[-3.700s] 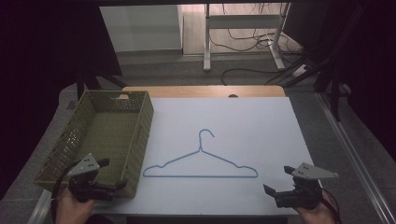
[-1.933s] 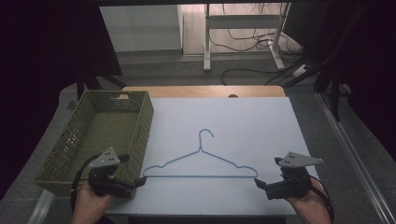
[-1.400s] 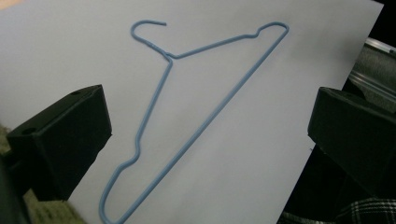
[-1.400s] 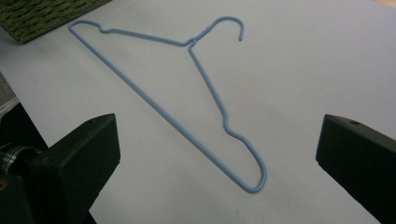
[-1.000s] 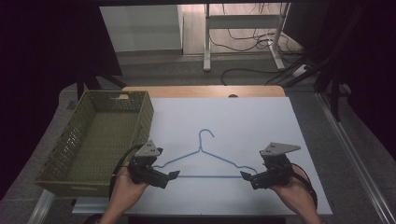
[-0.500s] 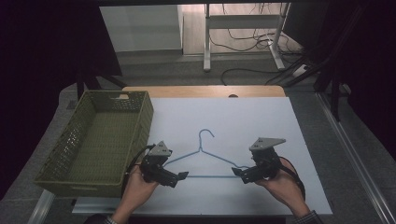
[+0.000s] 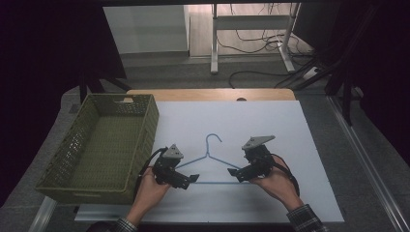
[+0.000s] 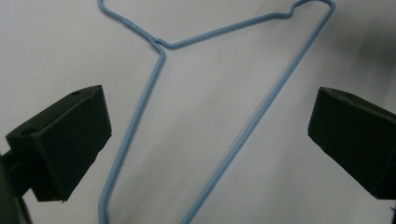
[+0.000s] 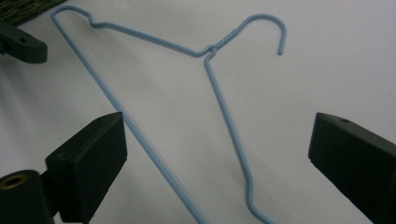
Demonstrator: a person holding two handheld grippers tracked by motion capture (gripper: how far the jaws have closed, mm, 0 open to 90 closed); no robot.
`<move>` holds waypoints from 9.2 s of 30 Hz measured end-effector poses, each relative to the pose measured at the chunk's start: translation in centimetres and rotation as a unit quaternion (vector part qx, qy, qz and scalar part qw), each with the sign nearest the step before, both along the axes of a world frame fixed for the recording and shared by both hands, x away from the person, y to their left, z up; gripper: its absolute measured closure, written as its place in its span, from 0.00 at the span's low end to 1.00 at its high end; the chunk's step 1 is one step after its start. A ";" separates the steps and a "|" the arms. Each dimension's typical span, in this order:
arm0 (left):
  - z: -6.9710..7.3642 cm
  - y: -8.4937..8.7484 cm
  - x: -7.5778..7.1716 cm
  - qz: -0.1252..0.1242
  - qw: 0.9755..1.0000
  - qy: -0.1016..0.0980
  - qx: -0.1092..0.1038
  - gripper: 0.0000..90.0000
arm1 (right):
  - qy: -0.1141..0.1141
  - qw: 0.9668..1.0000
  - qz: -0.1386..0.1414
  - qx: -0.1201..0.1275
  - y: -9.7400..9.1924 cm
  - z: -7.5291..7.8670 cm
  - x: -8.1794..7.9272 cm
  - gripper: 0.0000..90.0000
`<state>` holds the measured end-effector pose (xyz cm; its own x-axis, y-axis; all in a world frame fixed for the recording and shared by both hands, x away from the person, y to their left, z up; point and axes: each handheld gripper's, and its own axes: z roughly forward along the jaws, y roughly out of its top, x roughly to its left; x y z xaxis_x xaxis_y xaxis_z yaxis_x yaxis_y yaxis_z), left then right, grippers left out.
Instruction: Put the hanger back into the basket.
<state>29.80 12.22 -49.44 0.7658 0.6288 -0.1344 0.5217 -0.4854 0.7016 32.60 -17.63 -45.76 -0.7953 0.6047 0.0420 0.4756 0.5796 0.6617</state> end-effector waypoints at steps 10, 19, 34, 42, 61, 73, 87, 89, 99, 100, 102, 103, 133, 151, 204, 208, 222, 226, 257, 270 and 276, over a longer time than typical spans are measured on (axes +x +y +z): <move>-0.9 -0.2 1.1 0.003 1.000 0.006 -0.011 0.00 | 0.007 1.000 0.010 -0.006 2.0 -1.5 2.5 0.26; -1.3 -0.9 2.1 0.007 1.000 0.010 -0.001 0.00 | 0.011 0.998 0.043 -0.036 3.9 -3.3 4.5 0.60; -1.6 -0.8 2.9 0.002 1.000 0.029 0.006 0.03 | 0.016 0.993 0.086 -0.079 5.2 -5.6 5.9 0.89; -1.8 -0.7 3.2 0.007 0.999 0.027 0.024 0.11 | -0.002 0.990 0.112 -0.090 5.4 -5.5 5.7 0.96; -2.7 -1.0 5.3 0.006 0.998 0.036 0.053 0.58 | -0.032 0.989 0.127 -0.073 5.5 -3.4 4.1 0.96; -2.6 -2.2 5.3 -0.034 0.995 0.010 0.091 0.79 | -0.030 0.989 0.126 -0.066 5.2 -2.9 3.7 0.96; -2.3 -1.9 5.0 -0.069 0.991 -0.023 0.108 0.91 | -0.033 0.990 0.120 -0.061 5.1 -2.7 3.5 0.93; -2.3 -2.0 5.0 -0.076 0.990 -0.032 0.117 0.94 | -0.029 0.991 0.115 -0.057 5.0 -2.6 3.5 0.91; -2.1 -1.8 5.0 -0.079 0.991 -0.030 0.105 0.95 | -0.029 0.998 0.057 0.005 5.9 -1.1 5.0 0.64; -2.1 -1.8 4.9 -0.079 0.991 -0.029 0.105 0.95 | -0.024 0.998 0.050 0.011 6.3 -1.2 5.3 0.62; -2.0 -1.7 4.9 -0.079 0.991 -0.027 0.103 0.95 | -0.020 0.999 0.037 0.017 7.7 -1.4 5.9 0.58; -2.0 -1.7 4.9 -0.081 0.991 -0.026 0.105 0.95 | -0.016 0.999 0.031 0.019 8.2 -1.6 6.2 0.58; 4.5 0.6 2.6 -0.070 0.992 0.084 -0.056 0.29 | 0.035 0.987 0.023 0.158 7.6 2.8 4.3 0.95; 4.2 -0.8 3.0 -0.127 0.971 0.179 -0.095 0.90 | 0.008 0.983 0.104 0.151 7.7 3.4 1.8 0.95; 17.6 15.0 2.6 0.096 0.991 0.075 -0.059 0.97 | -0.032 0.994 -0.002 0.109 -4.0 3.5 -4.4 0.01; 17.5 16.8 2.4 0.107 0.990 0.066 -0.063 0.97 | -0.033 0.993 -0.011 0.110 -4.7 3.0 -4.9 0.00; 15.0 24.7 1.1 0.172 0.982 0.033 -0.078 0.97 | -0.023 0.993 -0.041 0.112 -7.1 1.3 -6.1 0.00; 13.9 26.5 1.0 0.188 0.978 0.029 -0.083 0.97 | -0.021 0.992 -0.047 0.111 -7.5 1.0 -6.2 0.00; 3.8 29.6 4.1 0.232 0.969 0.083 -0.008 0.96 | -0.006 0.994 -0.050 0.099 -7.9 -0.1 -6.1 0.00; 4.5 29.3 2.5 0.283 0.958 0.044 -0.013 0.55 | -0.010 0.994 -0.053 0.098 -8.0 0.1 -6.2 0.00; 6.3 26.6 0.0 0.236 0.970 -0.001 -0.052 0.34 | -0.019 0.993 -0.056 0.100 -8.1 0.4 -6.5 0.00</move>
